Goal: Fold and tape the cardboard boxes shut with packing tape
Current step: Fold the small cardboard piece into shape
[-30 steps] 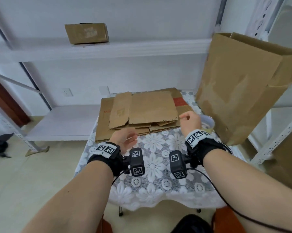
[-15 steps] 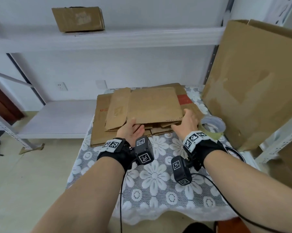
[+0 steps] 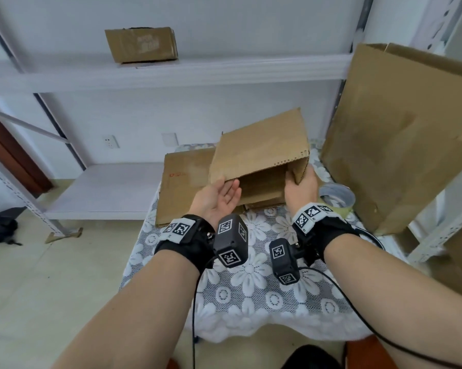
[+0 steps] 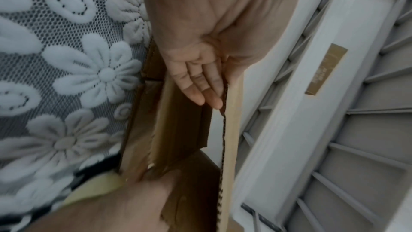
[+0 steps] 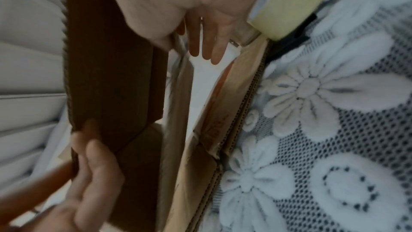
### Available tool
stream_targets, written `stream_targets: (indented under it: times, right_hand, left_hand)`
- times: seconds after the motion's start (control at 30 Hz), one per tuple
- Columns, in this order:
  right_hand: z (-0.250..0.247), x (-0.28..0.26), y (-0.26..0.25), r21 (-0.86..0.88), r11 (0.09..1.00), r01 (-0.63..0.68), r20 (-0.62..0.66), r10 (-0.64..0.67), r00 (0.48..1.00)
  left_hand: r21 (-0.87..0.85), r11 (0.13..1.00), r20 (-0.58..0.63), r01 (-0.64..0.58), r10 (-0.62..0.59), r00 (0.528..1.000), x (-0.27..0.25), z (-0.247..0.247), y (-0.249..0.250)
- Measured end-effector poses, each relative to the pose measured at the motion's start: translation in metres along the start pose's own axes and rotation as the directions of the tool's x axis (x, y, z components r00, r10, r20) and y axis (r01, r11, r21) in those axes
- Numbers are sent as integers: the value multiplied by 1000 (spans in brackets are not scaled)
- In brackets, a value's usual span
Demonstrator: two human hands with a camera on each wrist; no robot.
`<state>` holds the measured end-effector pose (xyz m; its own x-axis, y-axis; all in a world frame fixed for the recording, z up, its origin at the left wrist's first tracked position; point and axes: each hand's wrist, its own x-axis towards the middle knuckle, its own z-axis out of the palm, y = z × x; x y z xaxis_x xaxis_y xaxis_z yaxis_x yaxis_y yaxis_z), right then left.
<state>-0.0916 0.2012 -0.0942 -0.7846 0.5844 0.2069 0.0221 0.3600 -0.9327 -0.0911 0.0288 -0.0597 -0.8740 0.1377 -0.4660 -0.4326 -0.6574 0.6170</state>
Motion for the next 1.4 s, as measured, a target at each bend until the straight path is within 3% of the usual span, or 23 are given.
stream_targets:
  times: [0.1,0.23,0.43,0.6,0.7,0.77,0.9,1.07,1.1,1.23,1.27,1.33,1.4]
  right_hand:
    - [-5,-5,-5,-93,994,54,-2,-54,999]
    - [-18,-22,2,-212,971,110,37,-105,994]
    - [-29,-46,40,-443,892,91,213,6,977]
    - [-30,-55,43,-372,924,86,280,24,960]
    - [-31,-60,29,-318,937,147,255,-65,965]
    - [-30,-61,19,-343,904,255,197,-196,961]
    - [-27,-58,7,-439,727,528,166,-512,843]
    - [-31,-54,9,-404,643,651,221,-621,752]
    - [-31,-54,11,-395,655,645,232,-608,759]
    - [-32,-58,13,-360,732,579,227,-533,815]
    - [-32,-58,13,-355,742,569,225,-523,822]
    - [-34,-56,12,-347,754,558,221,-513,830]
    - [-36,-54,10,-341,756,559,216,-516,829]
  left_hand:
    - [-14,1000,-14,-5,5,1000,-14,4,3]
    - [19,995,-102,-101,103,989,-29,4,6]
    - [309,916,-281,-255,344,896,-39,-5,17]
    - [371,900,-321,-227,354,878,-40,-17,7]
    - [340,917,-346,-206,326,880,-40,-22,-1]
    - [341,917,-341,-207,326,882,-41,-23,-3]
    - [328,921,-322,-211,319,892,-46,-22,-3]
    - [339,921,-313,-194,305,899,-45,-30,2]
    - [347,913,-328,-214,332,884,-45,-31,2]
    - [527,792,-391,-307,547,740,-44,-39,5]
    - [535,785,-403,-311,561,723,-45,-41,5]
    - [544,795,-377,-269,518,768,-45,-45,5]
    - [625,758,-274,-187,438,856,-41,-48,2]
